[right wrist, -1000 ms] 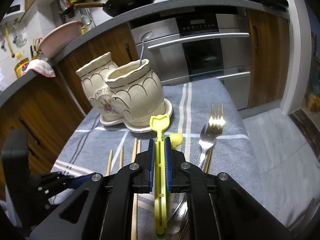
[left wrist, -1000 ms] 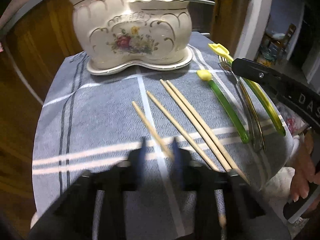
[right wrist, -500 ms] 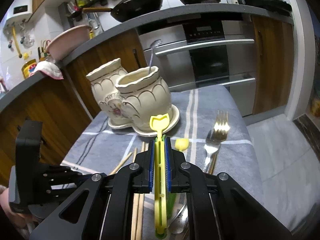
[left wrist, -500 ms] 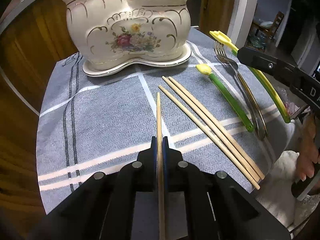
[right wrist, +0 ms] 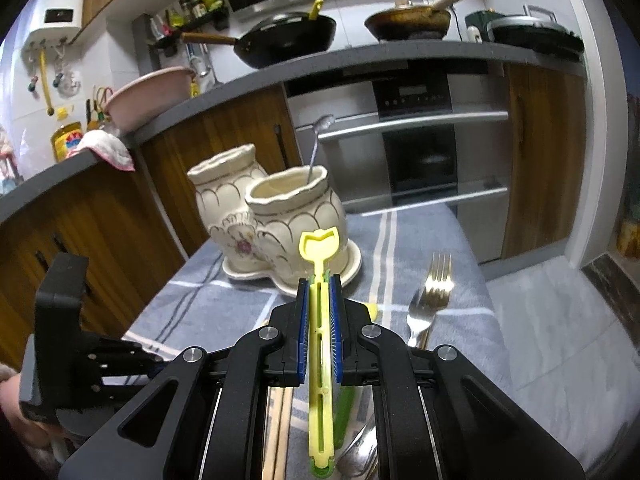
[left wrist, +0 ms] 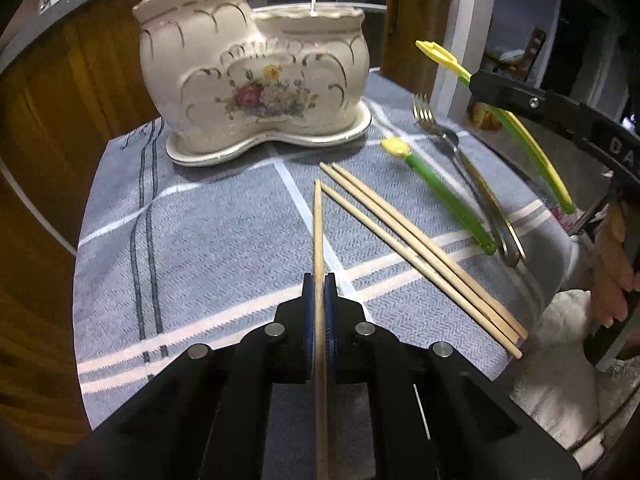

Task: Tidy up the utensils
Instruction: 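Lift the chopstick toward the holder while the right tool carries the yellow utensil there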

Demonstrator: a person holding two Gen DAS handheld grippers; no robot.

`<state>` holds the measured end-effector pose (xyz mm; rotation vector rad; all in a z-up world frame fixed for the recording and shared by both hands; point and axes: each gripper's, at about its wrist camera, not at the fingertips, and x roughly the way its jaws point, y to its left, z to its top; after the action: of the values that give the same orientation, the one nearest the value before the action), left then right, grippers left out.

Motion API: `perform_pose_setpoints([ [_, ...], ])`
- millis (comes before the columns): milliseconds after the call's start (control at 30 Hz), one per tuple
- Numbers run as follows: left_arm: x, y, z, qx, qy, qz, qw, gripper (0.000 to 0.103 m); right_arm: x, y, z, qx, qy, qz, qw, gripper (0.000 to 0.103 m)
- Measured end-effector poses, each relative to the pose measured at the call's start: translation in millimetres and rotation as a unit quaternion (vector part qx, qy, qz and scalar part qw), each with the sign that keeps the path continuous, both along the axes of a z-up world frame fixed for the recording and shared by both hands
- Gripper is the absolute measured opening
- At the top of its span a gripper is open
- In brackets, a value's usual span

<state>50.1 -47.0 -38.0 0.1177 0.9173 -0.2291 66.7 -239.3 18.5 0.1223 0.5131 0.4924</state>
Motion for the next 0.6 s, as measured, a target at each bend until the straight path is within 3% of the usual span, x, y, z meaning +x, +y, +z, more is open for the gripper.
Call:
perform_pose_setpoints([
  [200,-6.6,13.6,13.8,-0.011,-0.044,-0.018,0.9988,0.005,-0.8,1.5,3.4,0.005,-0.017,-0.008,1.0,0.011],
  [400,-11.7,27.0,30.1,-0.011,-0.113,-0.04,0.9927,0.005,-1.8,9.4,7.5,0.012,-0.038,-0.005,0.999,0.011],
  [600,-5.8,48.7,39.3,-0.034,-0.137,-0.038,0.9893,0.005,1.8,19.3,12.3,0.011,-0.045,-0.002,0.999,0.011],
])
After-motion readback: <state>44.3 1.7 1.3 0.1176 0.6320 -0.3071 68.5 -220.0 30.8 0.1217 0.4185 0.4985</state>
